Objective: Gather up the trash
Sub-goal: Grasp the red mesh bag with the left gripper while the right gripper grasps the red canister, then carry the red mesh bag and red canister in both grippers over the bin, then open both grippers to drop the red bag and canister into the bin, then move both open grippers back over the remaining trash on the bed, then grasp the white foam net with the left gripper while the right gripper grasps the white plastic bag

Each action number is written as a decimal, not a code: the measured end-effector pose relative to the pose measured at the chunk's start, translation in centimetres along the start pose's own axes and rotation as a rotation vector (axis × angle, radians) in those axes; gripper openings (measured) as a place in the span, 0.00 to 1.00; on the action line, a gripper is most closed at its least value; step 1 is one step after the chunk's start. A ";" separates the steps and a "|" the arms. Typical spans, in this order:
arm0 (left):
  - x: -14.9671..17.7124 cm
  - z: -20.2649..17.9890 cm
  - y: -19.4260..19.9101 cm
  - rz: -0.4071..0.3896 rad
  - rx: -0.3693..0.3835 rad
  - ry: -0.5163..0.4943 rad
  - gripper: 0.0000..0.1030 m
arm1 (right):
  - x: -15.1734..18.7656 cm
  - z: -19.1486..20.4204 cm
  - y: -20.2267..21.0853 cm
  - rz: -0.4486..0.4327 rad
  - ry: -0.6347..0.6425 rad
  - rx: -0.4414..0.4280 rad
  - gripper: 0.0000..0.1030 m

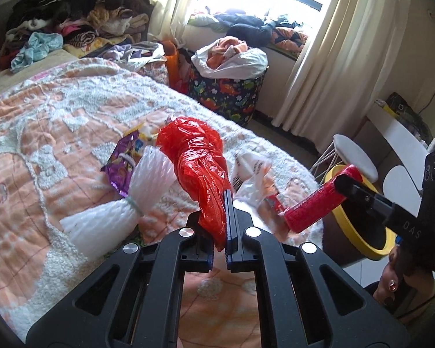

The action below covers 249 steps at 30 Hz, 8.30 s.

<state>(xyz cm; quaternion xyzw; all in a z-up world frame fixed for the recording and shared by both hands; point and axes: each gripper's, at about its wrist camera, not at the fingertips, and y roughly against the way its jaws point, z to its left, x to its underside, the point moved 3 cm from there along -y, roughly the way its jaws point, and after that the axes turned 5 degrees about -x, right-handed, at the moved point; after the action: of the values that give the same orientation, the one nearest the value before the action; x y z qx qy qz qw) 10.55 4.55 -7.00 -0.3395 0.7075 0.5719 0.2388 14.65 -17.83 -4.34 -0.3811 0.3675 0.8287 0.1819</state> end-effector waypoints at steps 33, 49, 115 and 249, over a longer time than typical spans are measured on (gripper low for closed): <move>-1.7 -8.5 2.0 -0.053 0.136 -0.120 0.02 | -2.0 -4.1 7.7 -0.154 -0.064 0.066 0.33; -0.6 -12.9 1.2 -0.026 0.182 -0.204 0.02 | -2.4 -8.8 10.3 -0.212 -0.146 0.139 0.33; 6.7 -27.4 -8.4 0.204 0.351 -0.493 0.02 | 2.8 -23.6 14.8 -0.238 -0.468 0.534 0.34; 2.3 11.1 -0.2 0.013 -0.108 0.244 0.58 | 6.1 5.5 -10.3 0.296 0.027 0.048 0.56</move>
<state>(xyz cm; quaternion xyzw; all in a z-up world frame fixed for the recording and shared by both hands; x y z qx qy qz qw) 8.64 14.85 -11.39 -0.4145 0.7018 0.5650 0.1285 13.94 -6.78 -11.41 -0.3292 0.4418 0.8323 0.0616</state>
